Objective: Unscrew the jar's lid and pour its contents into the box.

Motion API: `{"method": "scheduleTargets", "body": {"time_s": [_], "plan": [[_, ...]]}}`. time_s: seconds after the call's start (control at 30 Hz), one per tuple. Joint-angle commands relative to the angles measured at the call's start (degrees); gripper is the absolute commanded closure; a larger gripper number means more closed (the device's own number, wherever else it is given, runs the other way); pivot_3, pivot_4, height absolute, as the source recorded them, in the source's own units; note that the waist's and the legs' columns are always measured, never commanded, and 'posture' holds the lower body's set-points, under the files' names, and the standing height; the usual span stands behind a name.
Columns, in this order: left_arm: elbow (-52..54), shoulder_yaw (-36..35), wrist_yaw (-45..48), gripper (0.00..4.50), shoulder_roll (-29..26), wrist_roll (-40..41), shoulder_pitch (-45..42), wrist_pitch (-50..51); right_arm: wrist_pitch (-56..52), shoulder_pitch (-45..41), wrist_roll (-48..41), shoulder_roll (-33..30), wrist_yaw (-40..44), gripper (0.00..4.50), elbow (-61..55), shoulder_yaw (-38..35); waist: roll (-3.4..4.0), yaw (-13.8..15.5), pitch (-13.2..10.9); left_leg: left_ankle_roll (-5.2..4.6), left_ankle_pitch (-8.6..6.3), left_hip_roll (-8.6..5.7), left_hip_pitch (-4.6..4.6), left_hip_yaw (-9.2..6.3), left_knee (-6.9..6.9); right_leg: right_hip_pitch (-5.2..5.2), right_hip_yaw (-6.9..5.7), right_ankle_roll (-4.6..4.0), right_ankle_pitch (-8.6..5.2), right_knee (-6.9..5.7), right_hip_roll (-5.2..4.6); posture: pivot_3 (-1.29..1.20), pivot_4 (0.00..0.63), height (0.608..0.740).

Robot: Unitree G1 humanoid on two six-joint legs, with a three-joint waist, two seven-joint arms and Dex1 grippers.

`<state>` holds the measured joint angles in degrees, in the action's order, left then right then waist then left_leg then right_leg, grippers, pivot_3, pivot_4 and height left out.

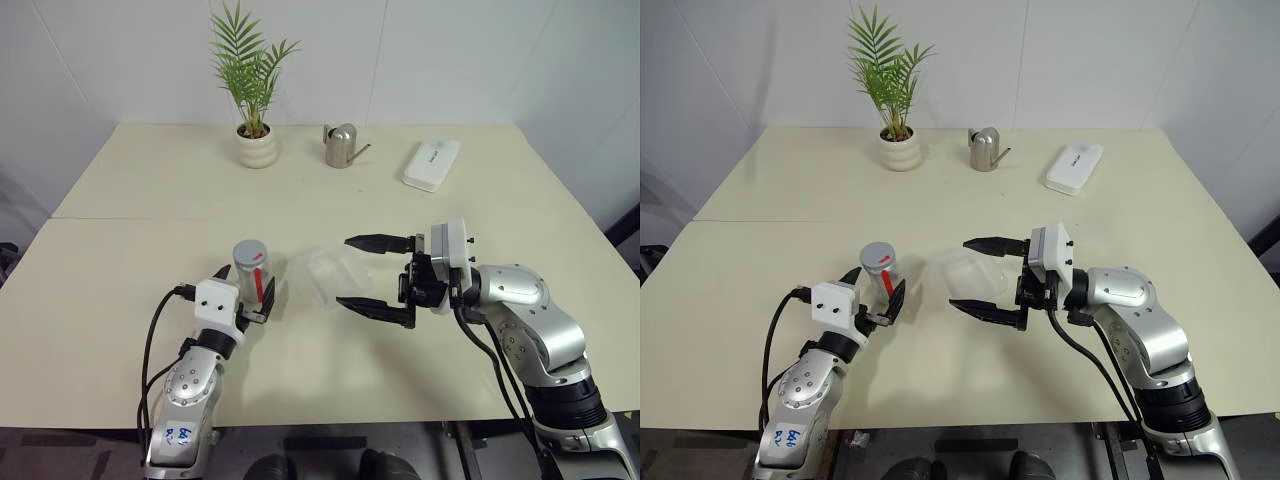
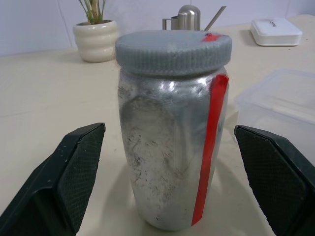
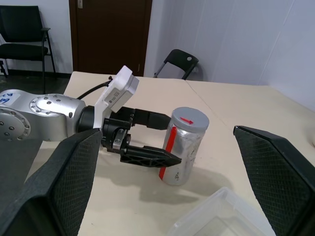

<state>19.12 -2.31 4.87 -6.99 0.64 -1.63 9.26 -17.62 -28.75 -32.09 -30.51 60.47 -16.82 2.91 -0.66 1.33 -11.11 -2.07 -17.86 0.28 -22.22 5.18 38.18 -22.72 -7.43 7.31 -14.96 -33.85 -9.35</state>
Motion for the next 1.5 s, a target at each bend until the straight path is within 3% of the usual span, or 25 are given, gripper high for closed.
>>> {"method": "scheduleTargets", "body": {"time_s": [0.03, 0.33, 0.9, 1.0, 1.13, 1.3, 1.5], "plan": [[2.82, 0.49, -2.26, 0.03, 0.99, -1.76, 0.89, 0.72, -0.13, -0.56, -1.23, 0.34, -0.17, 0.0, -2.29, -0.29, 0.0, 0.0, 0.0, 0.0, 0.0, 0.0, 0.0, 0.0, 0.0, 0.0, 0.0, 0.0, 0.0, 0.0, 0.0, 0.0, 0.15, 0.74], [3.32, 1.72, -7.93, 0.03, 4.77, -5.18, 0.6, 4.61, -1.52, -1.04, -2.21, 0.54, 0.28, 0.0, -2.72, 0.7, 0.0, 0.03, 0.0, -0.02, -0.01, 0.01, -0.01, -0.01, 0.0, 0.0, -0.01, 0.0, 0.0, 0.01, 0.0, 0.0, 0.15, 0.74], [-4.1, 2.83, -8.65, 0.03, 5.73, -5.59, -5.64, -0.89, -2.06, -2.18, -2.06, 1.22, 0.53, 0.0, -2.08, 1.3, 0.0, 0.05, 0.0, -0.04, -0.02, 0.01, -0.07, -0.01, 0.0, -0.01, -0.08, 0.0, 0.0, 0.07, -0.01, 0.0, 0.15, 0.74], [-4.08, 2.25, -8.9, 0.56, 5.92, -5.3, -5.27, -1.3, -2.12, -1.9, -1.92, 1.26, 0.28, 0.0, -2.15, 1.2, 0.0, 0.05, 0.0, -0.04, -0.02, 0.01, -0.07, -0.01, 0.0, -0.01, -0.08, 0.0, 0.0, 0.07, -0.01, 0.0, 0.15, 0.74], [-3.88, 1.04, -9.28, 1.64, 5.95, -4.85, -5.12, -1.77, -2.03, -1.65, -1.76, 1.29, 0.2, 0.0, -2.02, 1.15, 0.0, 0.04, 0.0, -0.04, -0.02, 0.01, -0.07, -0.01, 0.01, -0.01, -0.08, 0.0, 0.0, 0.06, -0.02, 0.0, 0.15, 0.74], [-3.72, -1.78, -7.61, 1.64, 6.05, -0.88, -4.94, -1.6, -2.02, -1.17, -1.64, 1.48, -0.14, 0.0, -1.83, 1.09, 0.0, 0.04, 0.0, -0.04, -0.02, 0.02, -0.07, -0.02, 0.0, -0.01, -0.09, 0.0, 0.0, 0.07, -0.02, 0.0, 0.15, 0.74], [-3.79, -5.11, -0.05, 1.64, 0.8, 4.83, -4.68, -3.32, -1.98, -0.27, -1.37, 1.6, -0.63, 0.0, -2.01, 1.07, 0.0, 0.0, 0.0, -0.04, -0.02, 0.02, -0.07, -0.02, 0.0, -0.01, -0.1, 0.0, 0.0, 0.06, -0.01, 0.0, 0.15, 0.74]]}}
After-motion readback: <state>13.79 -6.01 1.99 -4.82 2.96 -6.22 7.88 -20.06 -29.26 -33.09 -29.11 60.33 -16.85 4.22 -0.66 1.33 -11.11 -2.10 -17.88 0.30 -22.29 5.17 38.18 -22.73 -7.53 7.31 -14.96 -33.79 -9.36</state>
